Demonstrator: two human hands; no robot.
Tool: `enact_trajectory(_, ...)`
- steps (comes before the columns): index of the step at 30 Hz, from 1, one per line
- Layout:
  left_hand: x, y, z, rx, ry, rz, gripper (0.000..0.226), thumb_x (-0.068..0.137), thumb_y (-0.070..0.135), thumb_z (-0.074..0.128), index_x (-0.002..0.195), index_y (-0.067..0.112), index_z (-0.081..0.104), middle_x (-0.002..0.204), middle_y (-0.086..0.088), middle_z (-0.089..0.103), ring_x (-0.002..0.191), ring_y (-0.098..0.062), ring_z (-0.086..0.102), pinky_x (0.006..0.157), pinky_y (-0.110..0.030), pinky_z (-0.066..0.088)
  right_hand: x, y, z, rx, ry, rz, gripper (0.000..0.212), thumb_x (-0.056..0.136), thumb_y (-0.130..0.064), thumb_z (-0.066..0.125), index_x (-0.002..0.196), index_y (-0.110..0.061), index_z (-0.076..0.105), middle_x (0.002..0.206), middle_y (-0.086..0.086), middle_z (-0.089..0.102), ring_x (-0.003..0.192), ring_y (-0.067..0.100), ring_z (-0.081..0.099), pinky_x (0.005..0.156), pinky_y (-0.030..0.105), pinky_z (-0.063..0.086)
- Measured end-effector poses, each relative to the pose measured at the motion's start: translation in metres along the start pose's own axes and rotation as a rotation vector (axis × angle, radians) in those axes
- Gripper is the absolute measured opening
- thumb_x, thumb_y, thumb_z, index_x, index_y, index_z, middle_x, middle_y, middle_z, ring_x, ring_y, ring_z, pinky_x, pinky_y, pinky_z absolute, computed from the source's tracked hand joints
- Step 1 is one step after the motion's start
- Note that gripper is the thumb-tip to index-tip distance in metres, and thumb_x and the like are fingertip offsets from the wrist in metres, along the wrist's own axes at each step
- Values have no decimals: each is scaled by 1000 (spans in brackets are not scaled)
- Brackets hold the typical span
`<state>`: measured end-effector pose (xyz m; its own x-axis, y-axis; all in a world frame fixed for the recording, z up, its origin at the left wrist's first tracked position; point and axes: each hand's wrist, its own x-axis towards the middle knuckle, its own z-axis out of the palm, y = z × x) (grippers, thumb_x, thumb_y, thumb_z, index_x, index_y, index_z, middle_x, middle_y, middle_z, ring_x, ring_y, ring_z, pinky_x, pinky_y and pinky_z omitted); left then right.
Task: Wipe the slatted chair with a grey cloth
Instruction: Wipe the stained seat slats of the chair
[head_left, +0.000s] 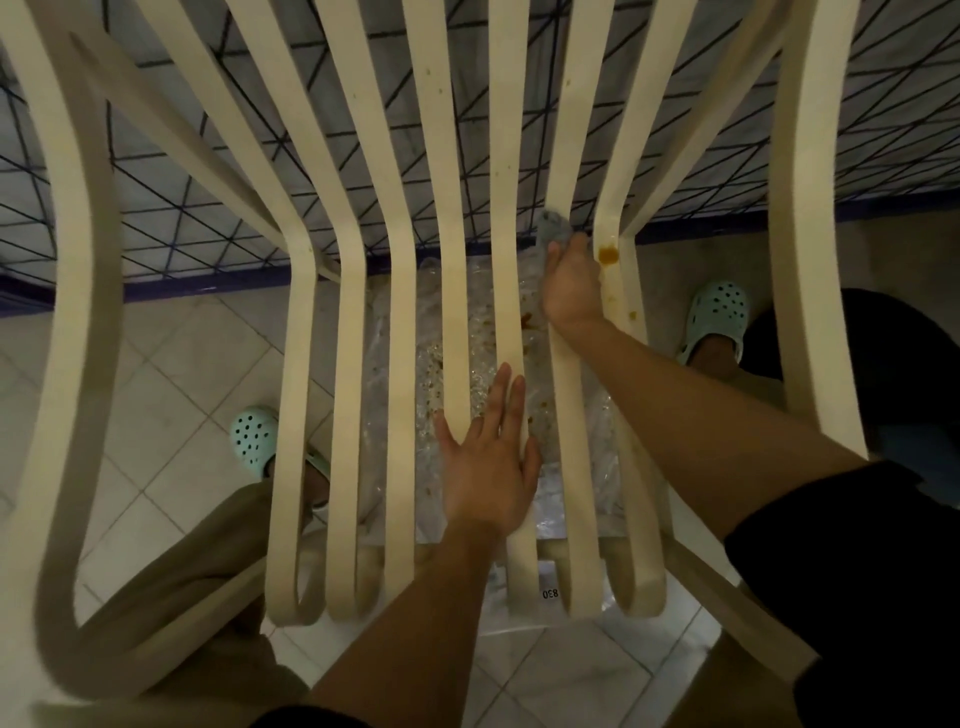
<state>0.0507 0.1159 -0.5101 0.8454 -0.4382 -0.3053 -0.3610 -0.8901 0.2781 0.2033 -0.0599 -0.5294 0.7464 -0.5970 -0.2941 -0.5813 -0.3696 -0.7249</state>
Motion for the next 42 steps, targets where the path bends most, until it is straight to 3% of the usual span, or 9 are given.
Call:
enact_trajectory(3,-2,1,-3,1,-15,3,65,102,48,18,154,26,-14,157,11,-30,144,-8,28,114,-63,11,-13,4,-4,76,-12,26,27,107,-26,33,114,-4,47,95,8,54,84,21,54,75,33,47)
enact_trajectory(8,-2,-2,-4,-45,-6,7,62,103,48,15,154,27,-14,158,13,-28,141,-8,32,115,-63,7,-61,17,-11,58,-12,4,27,106,-24,35,121,-4,48,97,6,56,83,15,53,70,22,38)
enact_trajectory(12,-1,-4,-1,-46,4,16,61,103,48,13,154,28,-13,159,13,-26,138,-8,37,115,-63,7,-108,37,-18,50,-37,1,26,106,-24,37,117,-4,49,91,7,56,81,24,59,67,28,43)
enact_trajectory(17,1,-6,0,-63,15,7,58,103,49,9,155,30,-9,159,16,-22,140,-8,33,113,-62,8,-166,60,-26,80,-83,22,27,106,-24,38,123,-6,49,110,10,61,96,23,61,76,24,41)
enact_trajectory(21,-2,-5,-4,0,-22,-5,60,104,48,15,155,27,-8,160,13,-21,135,-9,39,113,-62,7,-212,78,-37,16,-134,44,25,106,-26,37,115,-6,48,103,14,61,90,26,61,68,27,38)
enact_trajectory(25,-6,-5,-13,-49,-89,62,63,103,51,20,156,27,-4,161,13,-20,148,-11,16,116,-62,2,-254,89,-53,50,-181,94,18,106,-25,36,112,-11,47,93,3,59,84,21,58,61,28,39)
enact_trajectory(30,-27,-10,-17,-9,-167,78,66,101,55,21,155,29,-6,160,7,-23,149,-11,-13,119,-57,0,-287,100,-62,17,-190,64,23,106,-24,36,116,-7,46,98,4,57,88,19,57,72,26,38)
enact_trajectory(36,-54,-2,-10,-34,-192,22,68,102,53,24,155,29,-10,161,3,-21,148,-14,-18,119,-57,3,-306,109,-67,-76,-245,77,23,106,-29,36,114,-10,45,98,11,61,84,24,59,69,32,45)
enact_trajectory(42,-64,2,-19,-48,-251,9,71,101,53,31,155,29,-7,161,5,-22,149,-14,-16,117,-58,8,-292,103,-87,-236,-390,98,31,104,-28,34,123,-7,49,113,19,60,98,35,62,76,36,48)
